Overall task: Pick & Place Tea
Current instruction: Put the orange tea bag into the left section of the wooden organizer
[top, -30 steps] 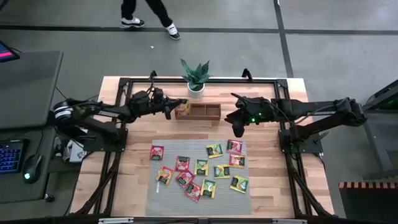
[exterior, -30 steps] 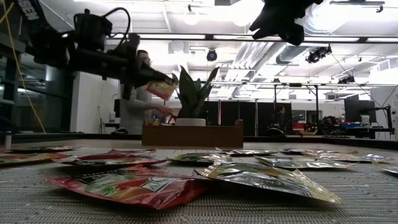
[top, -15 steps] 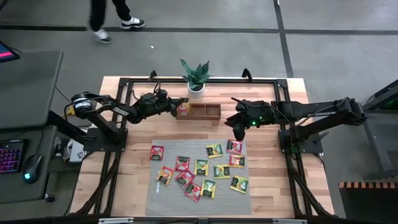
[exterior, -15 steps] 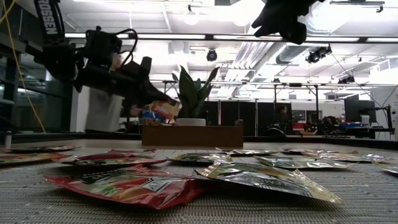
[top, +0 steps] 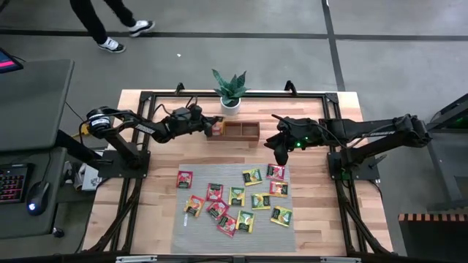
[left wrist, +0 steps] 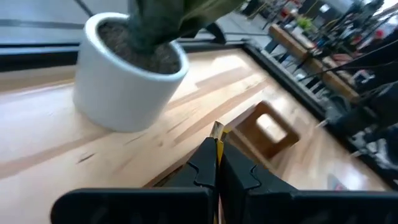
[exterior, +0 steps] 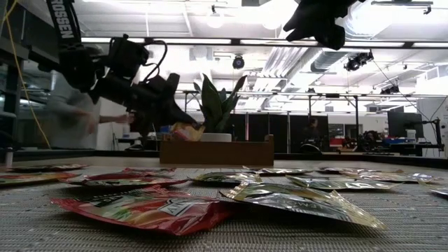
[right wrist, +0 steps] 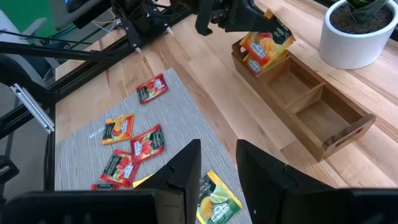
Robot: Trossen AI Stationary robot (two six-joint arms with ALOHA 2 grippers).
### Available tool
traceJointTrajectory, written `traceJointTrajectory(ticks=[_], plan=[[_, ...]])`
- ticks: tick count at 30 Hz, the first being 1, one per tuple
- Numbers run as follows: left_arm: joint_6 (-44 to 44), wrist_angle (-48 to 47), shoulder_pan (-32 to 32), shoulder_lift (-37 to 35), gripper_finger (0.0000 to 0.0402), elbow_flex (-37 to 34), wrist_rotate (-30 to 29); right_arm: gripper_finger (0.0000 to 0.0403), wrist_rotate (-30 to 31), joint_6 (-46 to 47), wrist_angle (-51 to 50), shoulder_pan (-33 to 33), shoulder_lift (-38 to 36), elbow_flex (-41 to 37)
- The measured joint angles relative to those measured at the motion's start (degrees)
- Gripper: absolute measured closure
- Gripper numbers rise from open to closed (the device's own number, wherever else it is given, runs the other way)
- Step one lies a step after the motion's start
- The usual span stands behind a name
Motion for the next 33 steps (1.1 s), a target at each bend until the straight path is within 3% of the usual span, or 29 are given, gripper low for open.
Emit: traceJointTrajectory(ticks=[14,26,33], plan=[[2.1,-1.2,0.0,0.0,0.0397,0.0,-1.4,0.0304,0.0,-0.6,0.0,0.0,0.0,0.0],[3.4,-1.1,0.0,0.0,0.0297,1.1,-1.3,0.0304,0.0,-0.6,0.0,0.0,0.0,0.0],[4.8,-1.0,0.0,-0.8,0.0284,2.9,1.3,0.0304,-0.4,-0.6,-0.1,0.0,0.0,0.0]])
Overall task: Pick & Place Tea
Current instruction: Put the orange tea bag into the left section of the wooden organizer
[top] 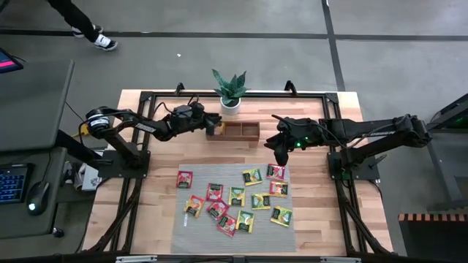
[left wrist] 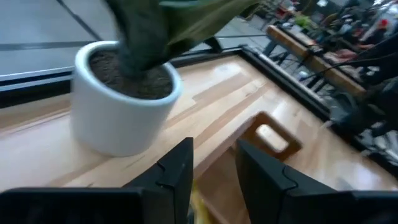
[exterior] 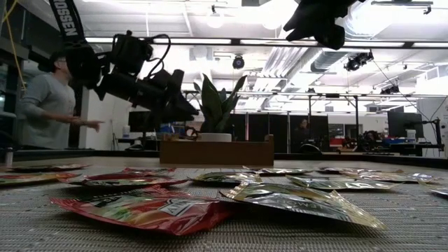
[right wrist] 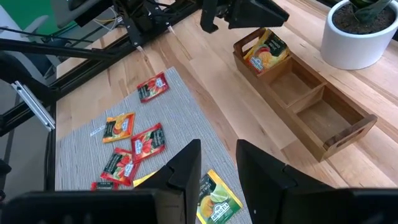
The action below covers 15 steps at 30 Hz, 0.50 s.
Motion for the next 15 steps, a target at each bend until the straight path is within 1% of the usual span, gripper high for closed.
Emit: traceJointTrajectory(ticks=[3,7,11,15], plan=[[0.0,-0.1,0.0,-1.2,0.0287,0.3,1.8,0.0304,0.0,0.2,-0.4,0.0,0.0,0.0],[0.7,-0.6,0.0,-4.5,0.0295,0.3,2.1,0.0304,0.0,0.6,-2.1,0.0,0.0,0.0],[1.5,-2.7,0.0,-9.6,0.0309,0.3,2.9,0.0304,-0.2,0.6,-2.9,0.0,0.0,0.0],[1.5,-7.0,0.0,-15.4,0.0329,0.3,6.4,0.0304,-0.2,0.4,-3.1,0.0,0.0,0.0]])
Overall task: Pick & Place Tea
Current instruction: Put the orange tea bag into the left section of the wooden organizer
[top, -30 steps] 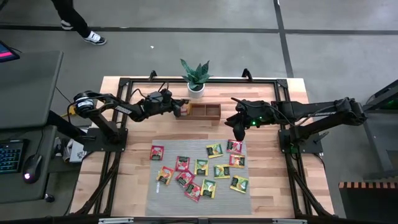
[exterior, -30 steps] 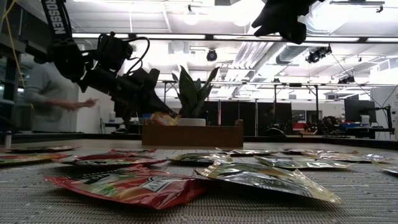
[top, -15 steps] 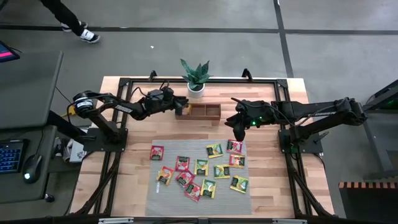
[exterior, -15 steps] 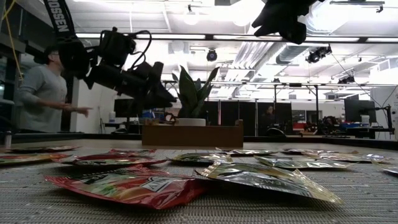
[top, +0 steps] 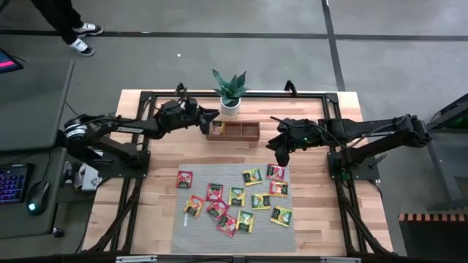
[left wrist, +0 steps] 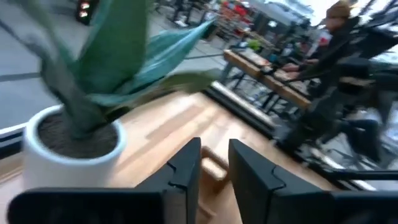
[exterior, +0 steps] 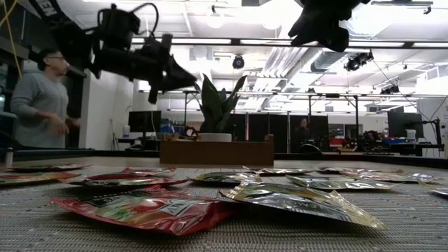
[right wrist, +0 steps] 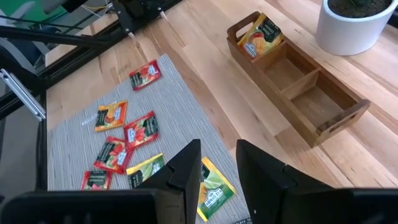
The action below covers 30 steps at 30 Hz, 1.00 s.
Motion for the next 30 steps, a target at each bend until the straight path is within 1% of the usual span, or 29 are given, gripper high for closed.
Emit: traceJointTrajectory(ticks=[8,16,25,30], plan=[[1.6,-9.9,0.0,-9.6,0.0396,0.0,6.2,0.0304,0.0,-0.8,0.0,0.0,0.0,0.0],[2.1,-15.6,0.0,-15.5,0.0400,0.0,7.4,0.0304,0.0,-0.9,0.0,0.0,0.0,0.0],[3.4,-21.2,0.0,-20.6,0.0401,0.0,11.8,0.0304,0.1,-0.5,0.0,0.0,0.0,0.0],[4.1,-26.5,-0.4,-23.5,0.0401,0.0,13.5,0.0304,0.0,-0.5,1.2,0.0,0.0,0.0]])
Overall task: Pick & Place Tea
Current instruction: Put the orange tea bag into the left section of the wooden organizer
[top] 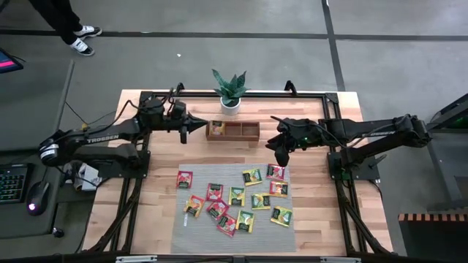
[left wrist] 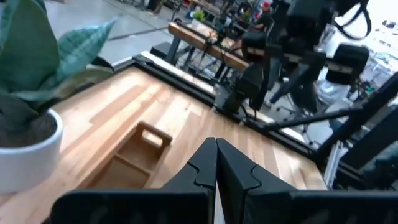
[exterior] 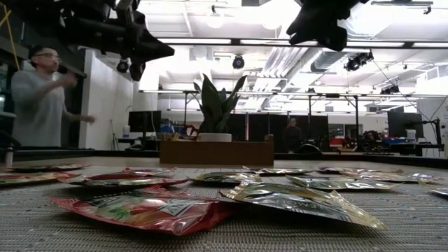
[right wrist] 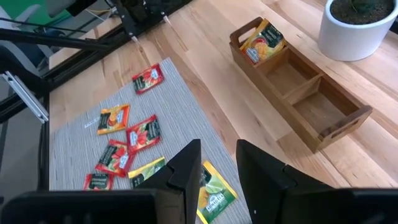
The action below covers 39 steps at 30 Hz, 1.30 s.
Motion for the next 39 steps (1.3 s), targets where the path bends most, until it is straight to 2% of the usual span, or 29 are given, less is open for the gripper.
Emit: traceJointTrajectory(ticks=[5,8,17,21,27,34,39], plan=[[1.0,-5.8,-3.8,-3.3,0.0401,0.0,-0.3,0.0304,0.0,-0.3,0.6,0.0,0.0,0.0],[0.9,-9.0,-7.5,-5.3,0.0401,0.0,-2.5,0.0304,0.1,-0.4,0.6,0.0,0.0,0.0],[-2.3,-16.5,-22.8,-9.9,0.0401,0.0,-17.1,0.0304,-0.5,-1.0,2.2,0.0,0.4,0.0],[-5.3,-18.7,-30.5,-10.9,0.0401,0.0,-26.2,0.0304,-2.7,-2.5,4.4,0.0,2.4,0.0],[-11.3,-20.0,-42.7,-11.0,0.0401,0.0,-40.7,0.0304,-9.1,-5.4,11.4,0.0,7.6,0.0],[-21.4,-23.2,-57.6,-10.3,0.0401,0.0,-60.2,0.0304,-18.0,-8.5,20.2,0.3,14.4,0.0],[-30.3,-26.3,-67.8,-8.7,0.0401,0.0,-71.7,0.0304,-22.0,-11.4,27.2,1.9,18.9,0.0]])
